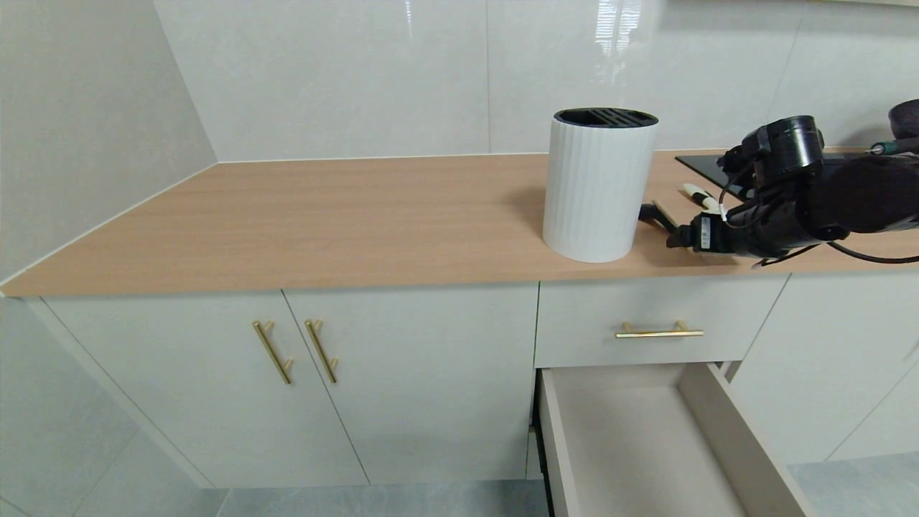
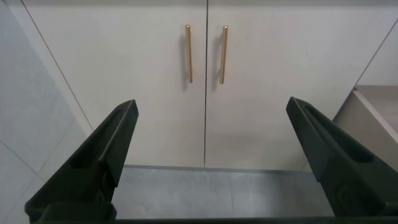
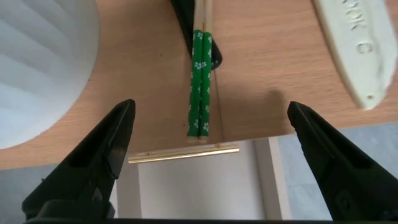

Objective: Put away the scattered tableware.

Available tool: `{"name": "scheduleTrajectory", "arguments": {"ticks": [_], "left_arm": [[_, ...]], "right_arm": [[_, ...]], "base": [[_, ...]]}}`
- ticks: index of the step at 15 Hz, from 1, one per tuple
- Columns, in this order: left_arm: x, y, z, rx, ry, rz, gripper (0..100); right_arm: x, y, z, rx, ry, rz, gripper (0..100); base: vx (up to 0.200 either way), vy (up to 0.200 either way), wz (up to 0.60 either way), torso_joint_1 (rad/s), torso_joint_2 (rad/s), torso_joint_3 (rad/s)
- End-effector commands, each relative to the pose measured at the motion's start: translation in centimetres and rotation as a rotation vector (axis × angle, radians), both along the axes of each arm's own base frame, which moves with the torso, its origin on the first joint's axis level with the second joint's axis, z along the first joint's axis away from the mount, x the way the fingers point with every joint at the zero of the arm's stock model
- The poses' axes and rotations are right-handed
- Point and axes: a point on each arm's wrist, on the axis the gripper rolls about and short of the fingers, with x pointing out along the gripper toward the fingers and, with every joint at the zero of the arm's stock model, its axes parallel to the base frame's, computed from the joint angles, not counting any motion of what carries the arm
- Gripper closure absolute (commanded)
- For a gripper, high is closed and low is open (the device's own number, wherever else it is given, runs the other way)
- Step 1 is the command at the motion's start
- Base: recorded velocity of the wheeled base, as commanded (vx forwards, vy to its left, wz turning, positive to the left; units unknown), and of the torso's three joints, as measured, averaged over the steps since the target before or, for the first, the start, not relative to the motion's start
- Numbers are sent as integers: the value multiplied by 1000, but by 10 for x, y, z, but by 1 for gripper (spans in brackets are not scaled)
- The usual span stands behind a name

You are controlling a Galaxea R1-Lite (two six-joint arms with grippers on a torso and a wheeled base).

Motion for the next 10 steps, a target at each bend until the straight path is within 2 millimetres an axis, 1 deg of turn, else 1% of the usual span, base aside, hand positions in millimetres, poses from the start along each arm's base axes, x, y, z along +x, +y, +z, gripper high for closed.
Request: {"name": "scheduleTrajectory", "arguments": {"ticks": [1, 5, 6, 10], "left_arm": [[0, 0, 0, 0, 0, 0, 0], [0, 0, 0, 0, 0, 0, 0], [0, 0, 0, 0, 0, 0, 0], [0, 0, 0, 0, 2, 0, 0]], "right_arm": [[2, 1, -2, 2, 4, 1, 0], [6, 2, -4, 19, -20, -8, 0], [6, 3, -5, 19, -18, -7, 100], [9, 6, -10, 16, -5, -1, 100]], "base": [[0, 0, 0, 0, 0, 0], [0, 0, 0, 0, 0, 0], [0, 0, 0, 0, 0, 0], [0, 0, 0, 0, 0, 0]]}}
